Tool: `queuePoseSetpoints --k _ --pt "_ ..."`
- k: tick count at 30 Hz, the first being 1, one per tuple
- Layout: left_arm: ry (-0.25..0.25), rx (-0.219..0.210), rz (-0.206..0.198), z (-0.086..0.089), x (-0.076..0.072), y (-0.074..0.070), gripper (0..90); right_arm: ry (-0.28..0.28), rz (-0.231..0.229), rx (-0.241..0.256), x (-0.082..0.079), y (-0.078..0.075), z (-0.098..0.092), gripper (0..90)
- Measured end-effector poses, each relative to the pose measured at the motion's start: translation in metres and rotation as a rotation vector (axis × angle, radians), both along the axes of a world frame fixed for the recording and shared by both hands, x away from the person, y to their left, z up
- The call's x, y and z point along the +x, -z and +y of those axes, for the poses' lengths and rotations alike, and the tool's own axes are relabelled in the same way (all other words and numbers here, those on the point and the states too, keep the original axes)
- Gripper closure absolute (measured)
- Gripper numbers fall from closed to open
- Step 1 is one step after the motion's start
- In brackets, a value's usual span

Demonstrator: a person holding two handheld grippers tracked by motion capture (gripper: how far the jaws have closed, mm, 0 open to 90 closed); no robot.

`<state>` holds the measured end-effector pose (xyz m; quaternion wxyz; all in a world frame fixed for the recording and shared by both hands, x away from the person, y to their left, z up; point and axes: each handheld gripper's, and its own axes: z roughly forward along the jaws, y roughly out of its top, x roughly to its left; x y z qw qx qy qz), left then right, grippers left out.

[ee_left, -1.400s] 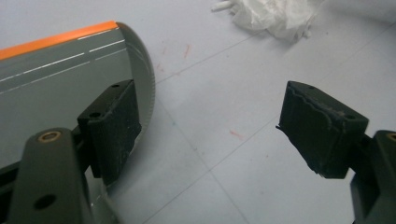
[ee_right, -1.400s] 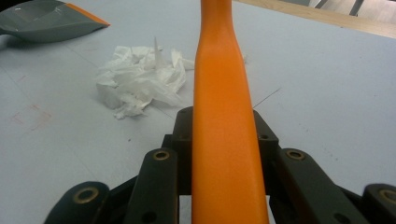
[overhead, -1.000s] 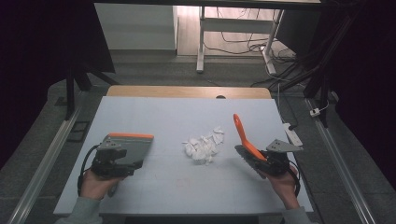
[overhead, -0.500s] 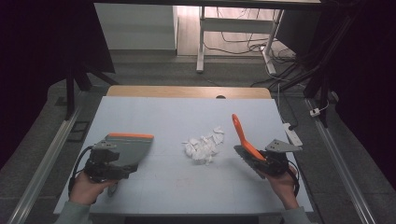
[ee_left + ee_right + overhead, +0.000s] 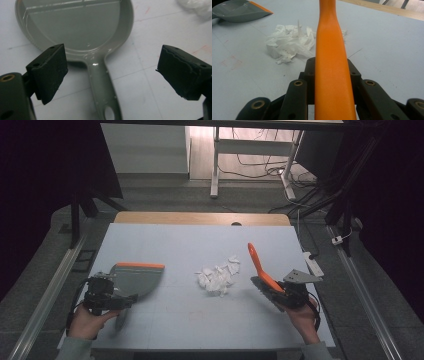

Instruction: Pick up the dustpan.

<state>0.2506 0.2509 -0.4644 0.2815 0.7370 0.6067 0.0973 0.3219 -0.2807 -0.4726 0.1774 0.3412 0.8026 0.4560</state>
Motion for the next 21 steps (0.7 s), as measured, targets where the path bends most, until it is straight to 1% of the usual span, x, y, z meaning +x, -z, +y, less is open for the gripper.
queuePoseSetpoints --k 1,2,4,5,6,8,9,11,15,16,19,21 --pt "-0.005 -0.001 0.009 0.001 0.0 0.002 10.2 0.0 0.0 0.0 0.0 0.0 0.0 70.4" --pt "-0.014 -0.001 0.026 0.001 0.0 0.006 10.2 -0.001 0.0 0.0 0.0 0.0 0.0 70.4" --pt "-0.019 -0.003 0.044 0.001 0.0 0.011 10.2 -0.002 0.003 -0.001 0.0 0.001 0.001 70.4" --pt "-0.018 -0.002 0.053 0.0 0.0 0.013 10.2 -0.002 0.004 -0.002 0.0 0.001 0.001 70.4" --pt "-0.018 -0.002 0.053 0.0 0.0 0.013 10.2 -0.003 0.003 -0.004 0.0 0.001 0.001 70.4" --pt "-0.012 0.0 0.085 -0.002 0.002 0.02 10.1 -0.004 0.002 -0.008 0.0 0.001 0.002 70.4" --pt "-0.012 0.0 0.085 -0.002 0.002 0.02 9.8 -0.005 0.002 -0.008 0.0 0.001 0.002 70.4" --pt "-0.013 0.004 0.111 -0.001 0.003 0.025 9.3 -0.006 0.003 -0.005 0.0 0.001 0.001 70.4" --pt "-0.021 0.0 0.12 0.0 0.005 0.03 9.5 -0.005 0.004 -0.007 0.0 0.002 0.001 70.4" --pt "-0.024 -0.003 0.127 0.002 0.006 0.033 10.1 -0.004 0.004 -0.008 0.0 0.002 0.001 70.4" --pt "-0.019 -0.006 0.146 0.003 0.008 0.038 10.9 -0.008 0.005 -0.009 0.0 0.002 0.002 70.4" --pt "-0.014 -0.006 0.15 0.003 0.008 0.04 11.7 -0.009 0.007 -0.012 0.0 0.003 0.003 70.4"
